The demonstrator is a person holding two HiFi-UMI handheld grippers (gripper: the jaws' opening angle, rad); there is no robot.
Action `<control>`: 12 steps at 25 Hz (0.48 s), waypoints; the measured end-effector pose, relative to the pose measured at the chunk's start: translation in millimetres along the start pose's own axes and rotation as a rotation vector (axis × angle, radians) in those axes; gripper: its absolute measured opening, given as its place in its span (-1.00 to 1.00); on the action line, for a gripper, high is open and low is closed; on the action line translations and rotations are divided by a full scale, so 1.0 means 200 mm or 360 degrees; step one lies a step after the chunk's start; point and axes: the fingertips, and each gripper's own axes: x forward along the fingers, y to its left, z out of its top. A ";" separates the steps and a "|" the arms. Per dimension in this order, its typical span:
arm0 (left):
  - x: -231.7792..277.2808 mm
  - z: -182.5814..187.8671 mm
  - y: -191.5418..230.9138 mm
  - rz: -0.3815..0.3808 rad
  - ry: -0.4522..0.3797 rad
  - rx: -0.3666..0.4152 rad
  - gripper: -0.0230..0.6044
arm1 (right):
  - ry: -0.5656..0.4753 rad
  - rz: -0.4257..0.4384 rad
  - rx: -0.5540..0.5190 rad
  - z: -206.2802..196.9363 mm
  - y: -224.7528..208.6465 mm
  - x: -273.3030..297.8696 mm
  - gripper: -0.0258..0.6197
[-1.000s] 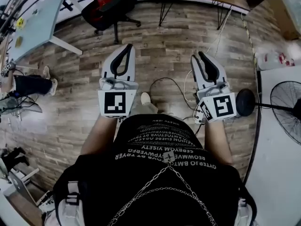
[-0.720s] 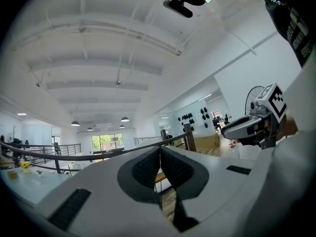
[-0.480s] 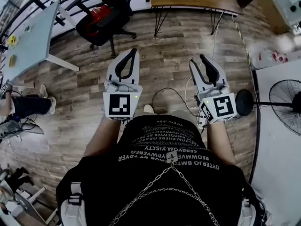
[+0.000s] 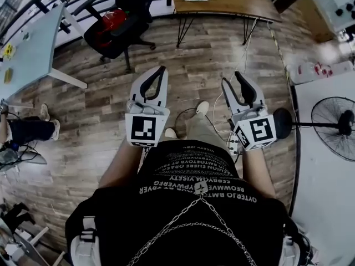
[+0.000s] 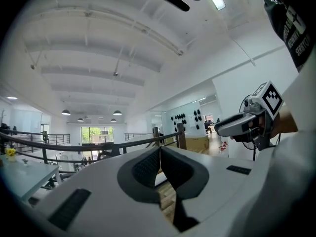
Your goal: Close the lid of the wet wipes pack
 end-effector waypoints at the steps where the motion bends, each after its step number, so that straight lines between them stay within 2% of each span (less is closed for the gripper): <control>1: 0.00 -0.01 0.00 -0.0002 -0.0006 -0.0013 -0.83 | 0.0007 0.0008 0.0000 -0.01 0.00 0.00 -0.46; 4: 0.03 -0.03 0.04 0.0032 0.0001 -0.0028 -0.83 | 0.0017 0.0031 0.0019 -0.04 -0.02 0.04 -0.46; 9: 0.05 -0.11 0.11 0.0100 0.0102 -0.0016 -0.83 | 0.0030 0.0063 0.0078 -0.10 -0.11 0.17 -0.46; 12: 0.07 -0.16 0.15 0.0091 0.0123 -0.0046 -0.83 | 0.0037 0.0085 0.0090 -0.13 -0.13 0.28 -0.46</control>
